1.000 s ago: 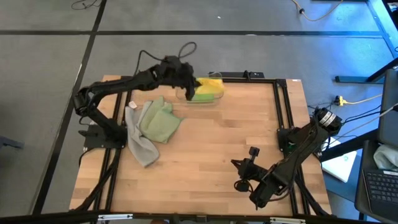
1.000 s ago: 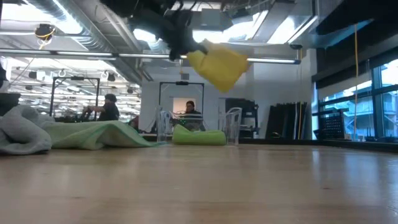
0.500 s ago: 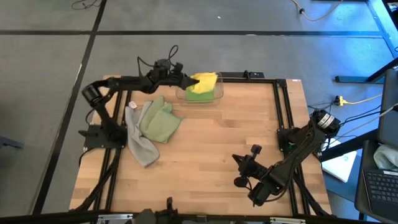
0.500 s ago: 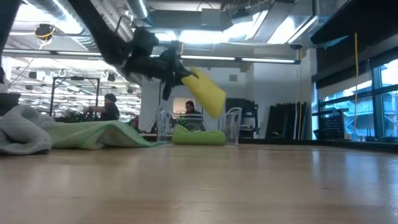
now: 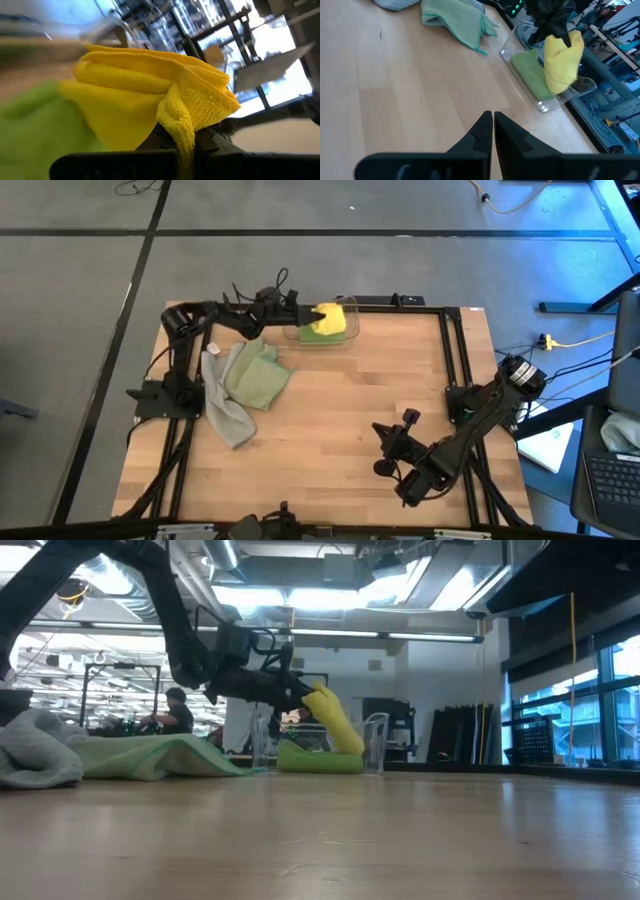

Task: Fold microfiber towels
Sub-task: Put the yellow microfiber cloth into the transparent bin

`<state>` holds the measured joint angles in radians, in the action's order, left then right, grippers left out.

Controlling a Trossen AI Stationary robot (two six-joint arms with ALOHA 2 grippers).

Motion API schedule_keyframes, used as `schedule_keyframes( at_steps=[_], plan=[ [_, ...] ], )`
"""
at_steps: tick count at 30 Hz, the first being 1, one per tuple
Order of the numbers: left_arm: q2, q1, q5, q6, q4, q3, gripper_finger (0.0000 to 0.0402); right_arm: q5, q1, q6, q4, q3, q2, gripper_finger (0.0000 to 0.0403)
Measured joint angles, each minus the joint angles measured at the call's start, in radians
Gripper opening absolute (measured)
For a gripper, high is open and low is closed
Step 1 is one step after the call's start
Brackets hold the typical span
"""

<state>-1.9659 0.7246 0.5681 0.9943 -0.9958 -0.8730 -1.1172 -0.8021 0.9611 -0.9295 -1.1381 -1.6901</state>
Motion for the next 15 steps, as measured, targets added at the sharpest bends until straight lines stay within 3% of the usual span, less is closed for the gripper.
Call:
schedule_keyframes(
  at_steps=[15],
  plan=[
    [0.0, -0.009, -0.075, -0.014, 0.059, 0.0, 0.0, 0.013, -0.002, 0.005, 0.003, 0.0, 0.0, 0.0022]
  ],
)
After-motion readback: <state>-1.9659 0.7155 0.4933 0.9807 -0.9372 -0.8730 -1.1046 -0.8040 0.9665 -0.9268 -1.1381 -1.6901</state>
